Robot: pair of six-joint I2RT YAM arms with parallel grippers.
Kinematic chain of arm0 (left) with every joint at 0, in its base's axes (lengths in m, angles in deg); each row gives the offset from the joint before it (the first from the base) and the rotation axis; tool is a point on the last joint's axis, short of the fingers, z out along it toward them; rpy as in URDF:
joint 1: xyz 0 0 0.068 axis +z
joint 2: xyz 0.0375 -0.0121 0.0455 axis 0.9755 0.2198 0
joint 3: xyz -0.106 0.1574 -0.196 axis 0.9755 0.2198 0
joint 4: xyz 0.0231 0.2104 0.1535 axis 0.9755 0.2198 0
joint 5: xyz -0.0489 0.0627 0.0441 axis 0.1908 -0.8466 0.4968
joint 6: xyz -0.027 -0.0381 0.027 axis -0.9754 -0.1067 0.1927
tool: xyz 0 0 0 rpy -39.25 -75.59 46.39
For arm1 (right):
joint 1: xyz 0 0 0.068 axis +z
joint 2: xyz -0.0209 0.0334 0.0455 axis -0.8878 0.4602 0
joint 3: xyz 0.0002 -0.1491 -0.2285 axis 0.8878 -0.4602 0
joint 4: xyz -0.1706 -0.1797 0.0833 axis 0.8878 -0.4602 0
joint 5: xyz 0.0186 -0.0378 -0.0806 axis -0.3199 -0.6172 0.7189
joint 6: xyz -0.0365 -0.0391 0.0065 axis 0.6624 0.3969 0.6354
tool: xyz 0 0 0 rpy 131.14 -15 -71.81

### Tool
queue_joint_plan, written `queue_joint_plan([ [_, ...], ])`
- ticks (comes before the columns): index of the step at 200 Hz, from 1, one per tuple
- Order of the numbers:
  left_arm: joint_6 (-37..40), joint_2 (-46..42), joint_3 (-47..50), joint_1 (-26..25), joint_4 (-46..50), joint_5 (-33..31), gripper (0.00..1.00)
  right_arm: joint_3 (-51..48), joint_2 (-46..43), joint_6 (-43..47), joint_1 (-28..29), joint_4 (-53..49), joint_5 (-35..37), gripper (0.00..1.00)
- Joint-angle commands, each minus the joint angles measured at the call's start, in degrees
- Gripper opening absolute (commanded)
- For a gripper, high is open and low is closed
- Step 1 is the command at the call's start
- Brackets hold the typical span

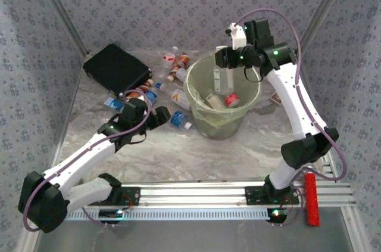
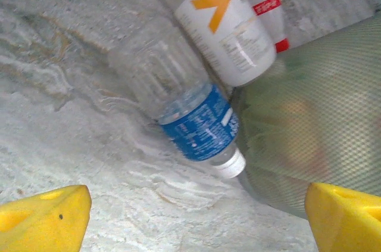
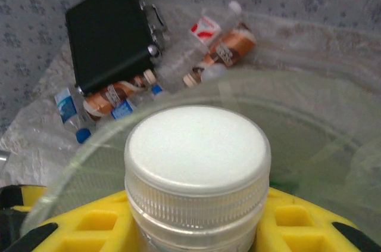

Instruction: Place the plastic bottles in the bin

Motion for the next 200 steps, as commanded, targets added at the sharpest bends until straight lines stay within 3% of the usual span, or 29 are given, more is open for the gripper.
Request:
queue_joint_plan([
  [1,-2.0,0.7,0.6,0.2,1.1,-1.7,0.92,-4.1,0.2,0.8,0.2,0.7,-1.8,0.29],
  [122,-8.6,8.3,3.8,0.2,-12.5,2.7,0.95,-25.6,-0.7,-3.2,0.2,10.0,-6.7,0.32],
  [200,-13.4,15.0,3.3,-0.7,-19.4,3.2,1.00,-26.8,-2.2,-3.4,0.0,9.8,-5.8,0.60],
])
